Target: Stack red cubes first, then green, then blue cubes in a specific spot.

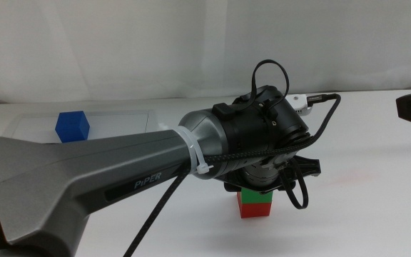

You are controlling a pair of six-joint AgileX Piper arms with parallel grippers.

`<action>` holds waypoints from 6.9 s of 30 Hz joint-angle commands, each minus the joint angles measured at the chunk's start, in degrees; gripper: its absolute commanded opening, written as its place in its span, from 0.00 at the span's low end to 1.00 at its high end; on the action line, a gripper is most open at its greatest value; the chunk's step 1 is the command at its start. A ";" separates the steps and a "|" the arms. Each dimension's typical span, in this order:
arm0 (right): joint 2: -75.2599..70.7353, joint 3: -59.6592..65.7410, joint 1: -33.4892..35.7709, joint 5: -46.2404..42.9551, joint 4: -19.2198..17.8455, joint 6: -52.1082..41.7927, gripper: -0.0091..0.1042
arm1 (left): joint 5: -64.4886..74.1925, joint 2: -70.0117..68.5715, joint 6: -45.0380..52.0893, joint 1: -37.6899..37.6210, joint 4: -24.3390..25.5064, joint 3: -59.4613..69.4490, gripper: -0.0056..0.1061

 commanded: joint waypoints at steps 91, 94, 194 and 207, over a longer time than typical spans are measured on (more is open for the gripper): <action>-0.09 0.25 -0.10 1.77 0.64 -0.30 0.99 | -14.16 4.80 39.16 53.32 -4.25 -0.38 0.87; -0.09 0.25 -0.10 1.77 0.64 -0.30 0.99 | -14.89 5.46 41.82 54.34 -7.33 -0.38 0.87; -0.09 0.25 -0.10 3.30 1.70 -0.30 0.99 | 2.83 -8.30 5.01 -1.39 1.06 -1.68 0.03; -0.09 0.25 -0.10 4.01 1.70 -0.30 0.99 | 5.38 -5.98 6.42 -0.32 -0.09 -2.75 0.03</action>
